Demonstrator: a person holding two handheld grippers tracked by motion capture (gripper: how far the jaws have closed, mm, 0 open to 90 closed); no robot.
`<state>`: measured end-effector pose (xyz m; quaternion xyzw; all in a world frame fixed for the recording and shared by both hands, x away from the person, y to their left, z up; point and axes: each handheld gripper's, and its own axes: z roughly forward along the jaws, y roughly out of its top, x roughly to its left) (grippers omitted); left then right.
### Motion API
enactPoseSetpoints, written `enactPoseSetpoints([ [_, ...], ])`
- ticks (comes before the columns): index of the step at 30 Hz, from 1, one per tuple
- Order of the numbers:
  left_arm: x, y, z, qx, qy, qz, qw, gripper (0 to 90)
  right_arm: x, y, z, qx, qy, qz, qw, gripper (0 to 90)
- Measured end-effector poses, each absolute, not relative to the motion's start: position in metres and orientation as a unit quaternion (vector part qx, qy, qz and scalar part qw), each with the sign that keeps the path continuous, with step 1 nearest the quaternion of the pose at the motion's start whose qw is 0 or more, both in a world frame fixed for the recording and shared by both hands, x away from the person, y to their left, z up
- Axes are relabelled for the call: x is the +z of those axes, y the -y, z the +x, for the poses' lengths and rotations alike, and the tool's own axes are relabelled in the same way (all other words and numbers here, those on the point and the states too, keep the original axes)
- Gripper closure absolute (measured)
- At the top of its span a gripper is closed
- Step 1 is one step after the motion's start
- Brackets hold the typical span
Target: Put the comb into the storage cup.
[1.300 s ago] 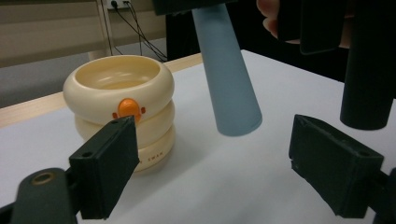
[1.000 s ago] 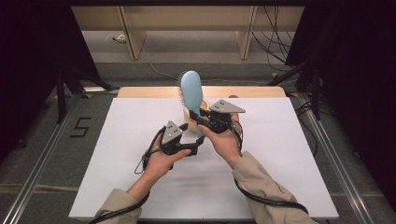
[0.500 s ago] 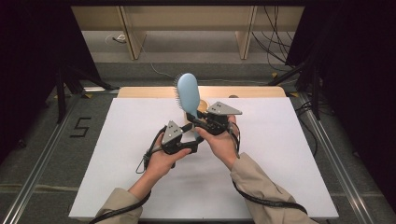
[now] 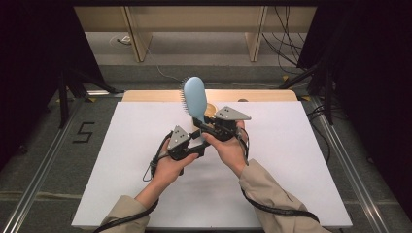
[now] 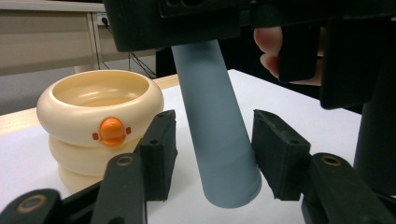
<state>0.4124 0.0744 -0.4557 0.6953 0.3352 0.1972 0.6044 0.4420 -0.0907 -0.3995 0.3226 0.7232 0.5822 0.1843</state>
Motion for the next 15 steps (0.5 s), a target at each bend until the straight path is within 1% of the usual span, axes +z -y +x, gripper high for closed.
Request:
enactPoseSetpoints([
  [5, -0.457, -0.0739, 0.4123, 0.193, -0.339, 0.692, 0.607, 53.4, -0.4002, 0.0899, 0.4416, 0.581, -0.724, 0.322, 0.185, 70.2],
  [11, -0.4577, -0.0747, 0.4123, 0.184, -0.348, 0.688, 0.609, 59.8, -0.4009, 0.0889, 0.4416, 0.582, -0.724, 0.32, 0.186, 70.2],
  [15, -0.459, -0.0759, 0.4126, 0.169, -0.363, 0.68, 0.614, 61.9, -0.4014, 0.0883, 0.4415, 0.579, -0.727, 0.318, 0.187, 70.1],
])
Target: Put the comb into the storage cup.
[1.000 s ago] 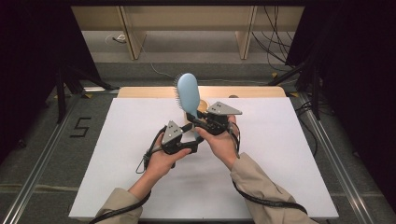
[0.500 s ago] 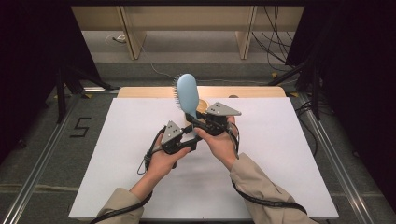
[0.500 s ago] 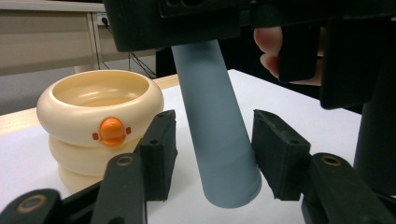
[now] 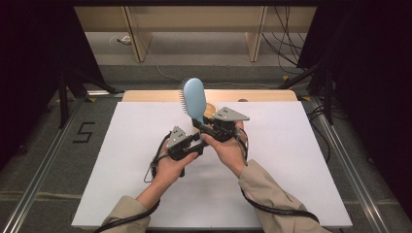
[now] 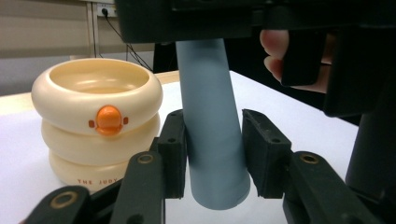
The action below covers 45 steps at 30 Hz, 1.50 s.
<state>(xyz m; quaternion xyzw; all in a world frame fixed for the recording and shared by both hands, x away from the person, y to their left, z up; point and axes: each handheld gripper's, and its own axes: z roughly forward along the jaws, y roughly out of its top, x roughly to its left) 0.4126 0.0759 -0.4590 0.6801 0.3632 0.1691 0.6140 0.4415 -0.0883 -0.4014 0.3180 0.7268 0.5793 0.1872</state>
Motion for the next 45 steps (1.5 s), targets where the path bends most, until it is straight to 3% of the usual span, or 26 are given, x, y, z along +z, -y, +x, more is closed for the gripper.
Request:
enactPoseSetpoints([
  [20, -0.4632, -0.0769, 0.4114, 0.086, -0.408, 0.64, 0.645, 63.6, -0.4013, 0.0865, 0.4437, 0.567, -0.741, 0.314, 0.176, 68.5],
  [45, -0.4627, -0.0777, 0.4113, 0.071, -0.41, 0.631, 0.655, 63.7, -0.3997, 0.0864, 0.4444, 0.564, -0.744, 0.314, 0.171, 61.6],
])
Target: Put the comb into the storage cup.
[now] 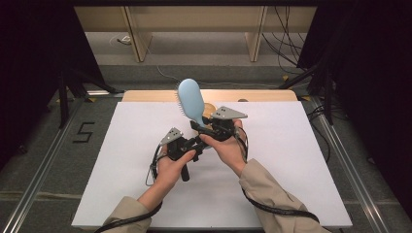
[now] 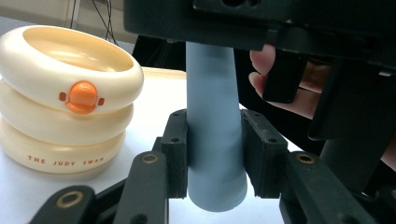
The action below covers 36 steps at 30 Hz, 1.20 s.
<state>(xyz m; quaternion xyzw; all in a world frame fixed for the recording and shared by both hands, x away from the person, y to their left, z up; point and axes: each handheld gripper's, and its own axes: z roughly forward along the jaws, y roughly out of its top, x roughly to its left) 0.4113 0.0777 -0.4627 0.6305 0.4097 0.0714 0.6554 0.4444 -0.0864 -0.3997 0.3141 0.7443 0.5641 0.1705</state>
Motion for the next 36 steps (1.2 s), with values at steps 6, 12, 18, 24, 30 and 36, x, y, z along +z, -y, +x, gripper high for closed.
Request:
enactPoseSetpoints([
  [6, -0.463, -0.078, 0.411, 0.071, -0.41, 0.63, 0.656, 63.7, -0.398, 0.087, 0.445, 0.563, -0.747, 0.315, 0.165, 56.1],
  [12, -0.462, -0.078, 0.411, 0.071, -0.41, 0.629, 0.657, 63.8, -0.396, 0.086, 0.445, 0.562, -0.75, 0.311, 0.161, 45.8],
  [18, -0.462, -0.079, 0.412, 0.072, -0.409, 0.629, 0.658, 63.7, -0.391, 0.087, 0.444, 0.552, -0.754, 0.32, 0.155, 25.9],
  [24, -0.462, -0.079, 0.412, 0.071, -0.409, 0.63, 0.657, 63.7, -0.385, 0.092, 0.445, 0.552, -0.75, 0.333, 0.151, 15.8],
  [30, -0.462, -0.078, 0.411, 0.07, -0.408, 0.629, 0.658, 63.8, -0.376, 0.094, 0.442, 0.557, -0.749, 0.322, 0.157, 7.2],
  [36, -0.463, -0.078, 0.411, 0.07, -0.408, 0.631, 0.657, 63.8, -0.368, 0.096, 0.443, 0.564, -0.744, 0.319, 0.164, 2.8],
])
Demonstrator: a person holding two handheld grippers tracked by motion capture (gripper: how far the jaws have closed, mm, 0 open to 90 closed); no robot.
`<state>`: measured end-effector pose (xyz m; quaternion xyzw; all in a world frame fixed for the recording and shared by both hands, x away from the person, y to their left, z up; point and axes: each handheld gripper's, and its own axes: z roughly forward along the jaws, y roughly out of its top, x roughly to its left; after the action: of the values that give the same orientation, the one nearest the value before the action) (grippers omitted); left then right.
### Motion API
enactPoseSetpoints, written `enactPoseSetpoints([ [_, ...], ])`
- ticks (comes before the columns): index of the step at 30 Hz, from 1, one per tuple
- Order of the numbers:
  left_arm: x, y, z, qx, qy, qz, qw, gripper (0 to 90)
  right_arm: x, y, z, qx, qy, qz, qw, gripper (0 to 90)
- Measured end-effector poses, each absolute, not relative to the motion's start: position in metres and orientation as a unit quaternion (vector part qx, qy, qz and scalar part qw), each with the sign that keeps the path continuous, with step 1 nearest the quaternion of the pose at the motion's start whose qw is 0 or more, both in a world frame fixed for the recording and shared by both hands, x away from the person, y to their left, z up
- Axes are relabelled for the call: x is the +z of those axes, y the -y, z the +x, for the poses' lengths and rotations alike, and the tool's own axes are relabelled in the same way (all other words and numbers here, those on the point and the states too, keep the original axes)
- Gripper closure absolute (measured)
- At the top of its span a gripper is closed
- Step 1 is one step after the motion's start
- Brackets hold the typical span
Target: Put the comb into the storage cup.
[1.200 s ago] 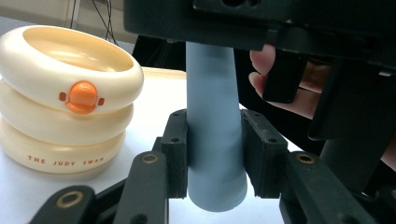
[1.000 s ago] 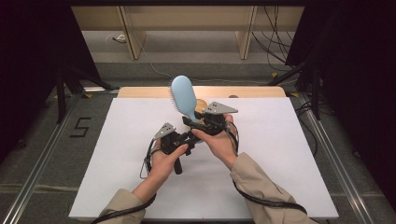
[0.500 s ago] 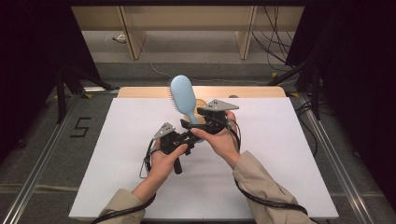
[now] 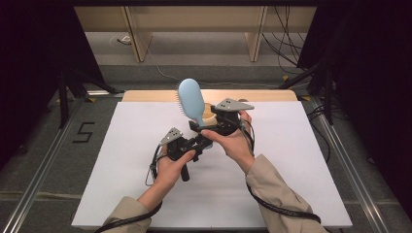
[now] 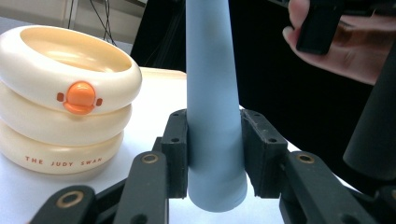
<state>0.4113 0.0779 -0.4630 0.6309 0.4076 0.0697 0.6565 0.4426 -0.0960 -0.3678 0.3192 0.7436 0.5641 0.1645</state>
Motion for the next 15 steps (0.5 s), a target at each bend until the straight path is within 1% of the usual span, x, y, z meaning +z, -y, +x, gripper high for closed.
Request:
enactPoseSetpoints([
  [15, -0.464, -0.079, 0.412, 0.073, -0.407, 0.633, 0.655, 63.8, -0.343, 0.086, 0.451, 0.58, -0.733, 0.311, 0.174, 0.7],
])
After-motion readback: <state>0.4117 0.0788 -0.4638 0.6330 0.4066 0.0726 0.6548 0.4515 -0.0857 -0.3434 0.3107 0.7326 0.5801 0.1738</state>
